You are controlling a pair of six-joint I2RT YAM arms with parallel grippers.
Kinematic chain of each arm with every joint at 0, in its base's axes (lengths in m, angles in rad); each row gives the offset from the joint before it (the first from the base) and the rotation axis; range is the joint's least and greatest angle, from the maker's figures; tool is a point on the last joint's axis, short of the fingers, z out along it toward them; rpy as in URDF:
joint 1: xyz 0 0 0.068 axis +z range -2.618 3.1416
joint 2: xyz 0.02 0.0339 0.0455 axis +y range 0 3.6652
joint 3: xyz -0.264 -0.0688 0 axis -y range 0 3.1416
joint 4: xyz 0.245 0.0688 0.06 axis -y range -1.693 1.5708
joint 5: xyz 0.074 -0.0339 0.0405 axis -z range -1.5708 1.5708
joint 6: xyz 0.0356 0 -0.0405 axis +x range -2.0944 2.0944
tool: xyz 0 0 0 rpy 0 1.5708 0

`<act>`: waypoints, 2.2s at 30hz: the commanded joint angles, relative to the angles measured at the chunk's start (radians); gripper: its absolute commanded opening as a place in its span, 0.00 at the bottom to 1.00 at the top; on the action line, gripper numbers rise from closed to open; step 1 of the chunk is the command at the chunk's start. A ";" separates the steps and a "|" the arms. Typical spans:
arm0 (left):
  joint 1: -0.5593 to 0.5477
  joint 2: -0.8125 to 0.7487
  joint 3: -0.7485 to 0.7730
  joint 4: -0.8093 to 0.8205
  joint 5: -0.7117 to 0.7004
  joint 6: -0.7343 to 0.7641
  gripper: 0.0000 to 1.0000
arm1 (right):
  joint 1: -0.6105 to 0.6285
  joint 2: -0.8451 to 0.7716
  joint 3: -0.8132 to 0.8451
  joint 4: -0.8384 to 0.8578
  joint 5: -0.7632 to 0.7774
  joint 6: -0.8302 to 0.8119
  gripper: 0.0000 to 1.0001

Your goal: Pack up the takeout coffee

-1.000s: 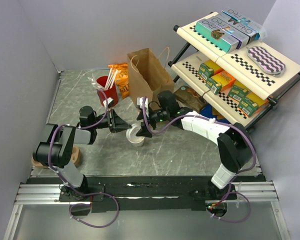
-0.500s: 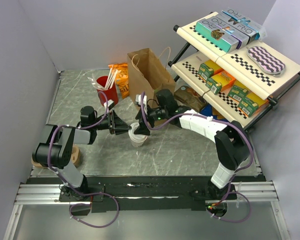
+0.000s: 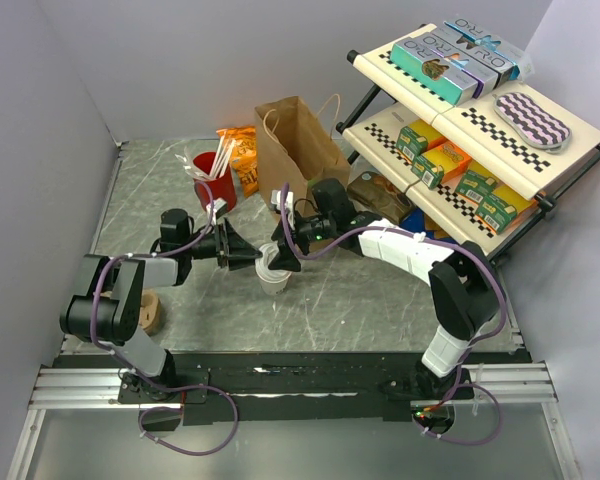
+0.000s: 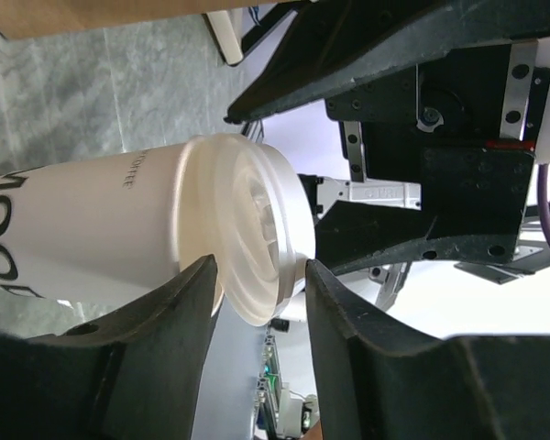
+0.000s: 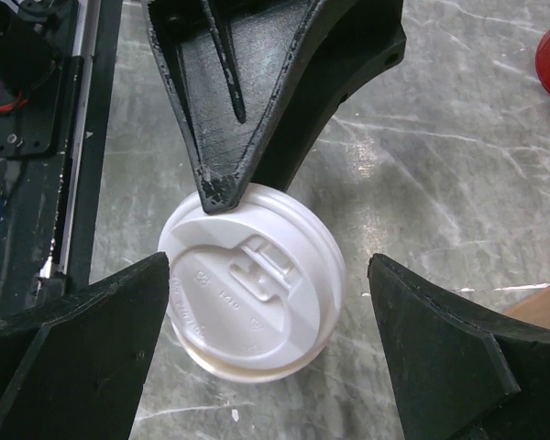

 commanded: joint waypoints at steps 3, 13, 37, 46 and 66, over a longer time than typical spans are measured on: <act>0.004 -0.025 0.047 -0.083 -0.004 0.088 0.50 | 0.014 0.024 0.056 0.004 -0.010 0.004 0.95; 0.004 -0.068 0.070 -0.160 -0.021 0.152 0.52 | 0.020 0.036 0.071 -0.003 -0.019 0.006 0.93; -0.007 -0.105 0.200 -0.525 -0.125 0.422 0.59 | 0.021 0.073 0.111 -0.023 -0.024 0.001 0.89; -0.064 -0.114 0.252 -0.668 -0.217 0.551 0.59 | 0.024 0.073 0.108 -0.025 -0.016 0.006 0.89; -0.124 -0.157 0.297 -0.746 -0.286 0.636 0.59 | 0.026 0.064 0.113 -0.054 -0.007 0.004 0.89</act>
